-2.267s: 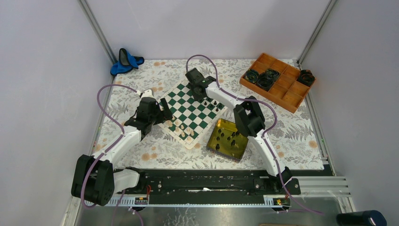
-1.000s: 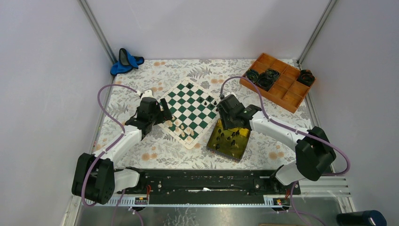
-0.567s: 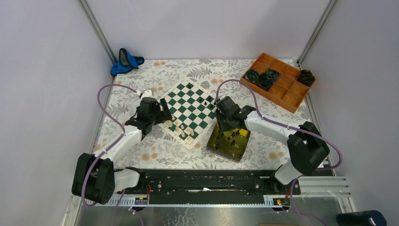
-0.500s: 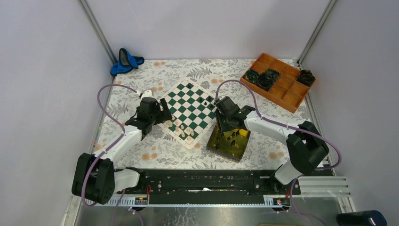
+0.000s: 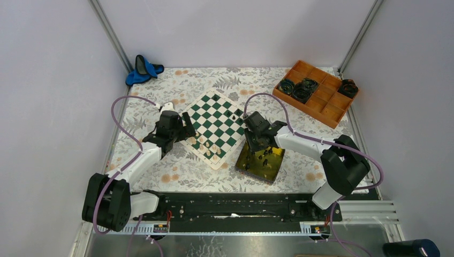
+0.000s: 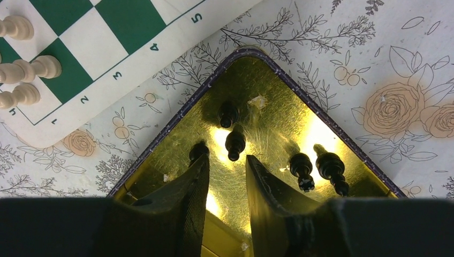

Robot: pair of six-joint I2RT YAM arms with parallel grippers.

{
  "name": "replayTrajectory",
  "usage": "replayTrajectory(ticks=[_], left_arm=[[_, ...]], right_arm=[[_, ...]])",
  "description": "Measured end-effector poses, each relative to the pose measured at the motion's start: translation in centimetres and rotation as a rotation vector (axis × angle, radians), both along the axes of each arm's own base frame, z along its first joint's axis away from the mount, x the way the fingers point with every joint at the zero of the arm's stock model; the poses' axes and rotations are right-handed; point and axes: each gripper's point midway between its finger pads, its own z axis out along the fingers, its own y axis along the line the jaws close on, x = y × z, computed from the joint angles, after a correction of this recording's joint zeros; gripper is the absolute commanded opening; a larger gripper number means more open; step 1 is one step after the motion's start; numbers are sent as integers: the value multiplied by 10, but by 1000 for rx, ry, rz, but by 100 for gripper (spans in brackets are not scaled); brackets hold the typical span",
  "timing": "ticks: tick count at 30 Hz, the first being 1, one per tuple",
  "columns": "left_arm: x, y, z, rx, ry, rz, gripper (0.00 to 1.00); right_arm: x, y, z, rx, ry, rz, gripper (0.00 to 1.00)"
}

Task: Set up the chess pieces on the board
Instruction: Pick up the chess piece from the storage box.

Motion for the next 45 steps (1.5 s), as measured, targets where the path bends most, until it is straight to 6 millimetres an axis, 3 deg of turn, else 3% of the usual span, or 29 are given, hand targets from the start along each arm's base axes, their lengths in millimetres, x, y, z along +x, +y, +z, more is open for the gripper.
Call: replayTrajectory(ticks=[18, 30, 45], left_arm=[[0, 0, 0, 0, 0, 0, 99], [0, 0, 0, 0, 0, 0, 99], [0, 0, 0, 0, 0, 0, 99]], right_arm=[[-4, -1, -19, -18, 38, 6, 28], [-4, -2, -19, -22, 36, 2, 12], [-6, -6, -13, -44, 30, 0, 9]])
